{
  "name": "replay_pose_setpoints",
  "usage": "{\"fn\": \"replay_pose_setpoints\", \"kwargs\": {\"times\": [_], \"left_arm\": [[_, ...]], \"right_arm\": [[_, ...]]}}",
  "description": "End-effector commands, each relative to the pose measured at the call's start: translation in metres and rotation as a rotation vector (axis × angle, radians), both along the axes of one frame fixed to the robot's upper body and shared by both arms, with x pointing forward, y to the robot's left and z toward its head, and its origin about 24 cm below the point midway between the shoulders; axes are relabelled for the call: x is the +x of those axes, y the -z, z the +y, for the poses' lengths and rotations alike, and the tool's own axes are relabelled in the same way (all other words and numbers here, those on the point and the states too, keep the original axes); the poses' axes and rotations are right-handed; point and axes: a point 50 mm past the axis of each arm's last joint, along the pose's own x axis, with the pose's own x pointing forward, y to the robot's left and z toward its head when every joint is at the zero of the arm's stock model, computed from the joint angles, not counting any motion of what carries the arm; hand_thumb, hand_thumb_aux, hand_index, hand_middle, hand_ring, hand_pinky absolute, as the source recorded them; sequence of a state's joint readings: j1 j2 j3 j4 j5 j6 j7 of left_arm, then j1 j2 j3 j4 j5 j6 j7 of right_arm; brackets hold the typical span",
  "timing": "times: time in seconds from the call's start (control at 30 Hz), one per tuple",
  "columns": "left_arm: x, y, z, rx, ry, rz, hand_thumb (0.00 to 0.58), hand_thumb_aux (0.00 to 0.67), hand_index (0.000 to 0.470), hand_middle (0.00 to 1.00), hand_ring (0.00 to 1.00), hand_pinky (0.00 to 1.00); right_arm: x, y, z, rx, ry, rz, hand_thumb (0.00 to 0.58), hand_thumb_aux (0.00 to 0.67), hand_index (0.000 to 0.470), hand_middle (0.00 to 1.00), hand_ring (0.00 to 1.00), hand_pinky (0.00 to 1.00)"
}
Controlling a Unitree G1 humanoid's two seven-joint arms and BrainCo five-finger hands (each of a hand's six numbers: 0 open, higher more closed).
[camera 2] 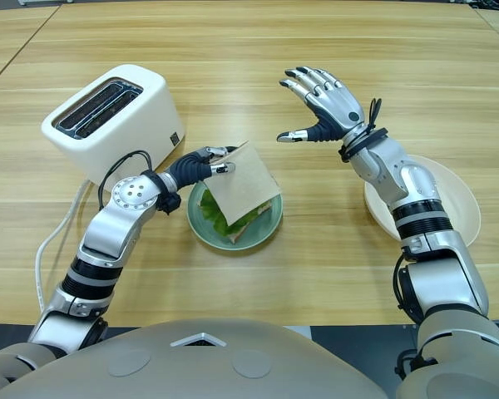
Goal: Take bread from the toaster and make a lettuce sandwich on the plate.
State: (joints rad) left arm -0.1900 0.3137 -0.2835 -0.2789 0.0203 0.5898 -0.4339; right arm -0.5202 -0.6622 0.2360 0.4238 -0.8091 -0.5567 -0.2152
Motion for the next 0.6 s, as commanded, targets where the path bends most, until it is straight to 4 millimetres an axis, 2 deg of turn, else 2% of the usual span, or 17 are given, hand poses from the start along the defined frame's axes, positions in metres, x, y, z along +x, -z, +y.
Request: {"fn": "replay_pose_setpoints", "kwargs": {"times": [0.03,0.23,0.3,0.43,0.6], "left_arm": [[-0.007,0.007,0.005,0.086,-0.021,-0.045,0.58,0.67,0.47,0.0,0.0,0.0],[-0.01,0.016,0.011,0.149,-0.048,-0.078,0.58,0.67,0.47,0.0,0.0,0.0],[-0.01,0.018,0.012,0.165,-0.055,-0.087,0.58,0.67,0.47,0.0,0.0,0.0],[-0.01,0.02,0.012,0.183,-0.057,-0.1,0.58,0.67,0.47,0.0,0.0,0.0],[-0.01,0.024,0.015,0.198,-0.06,-0.097,0.58,0.67,0.47,0.0,0.0,0.0]], "right_arm": [[-0.006,-0.004,0.003,-0.049,-0.034,-0.019,0.0,0.0,0.0,0.0,0.0,0.0],[-0.02,-0.017,0.003,-0.029,-0.069,-0.059,0.0,0.0,0.0,0.0,0.0,0.0],[-0.03,-0.021,0.004,-0.014,-0.123,-0.048,0.0,0.0,0.0,0.0,0.0,0.0],[-0.07,-0.009,0.016,-0.014,-0.352,0.172,0.0,0.0,0.0,0.0,0.0,0.0],[-0.109,0.013,0.025,-0.026,-0.525,0.513,0.0,0.0,0.0,0.0,0.0,0.0]]}}
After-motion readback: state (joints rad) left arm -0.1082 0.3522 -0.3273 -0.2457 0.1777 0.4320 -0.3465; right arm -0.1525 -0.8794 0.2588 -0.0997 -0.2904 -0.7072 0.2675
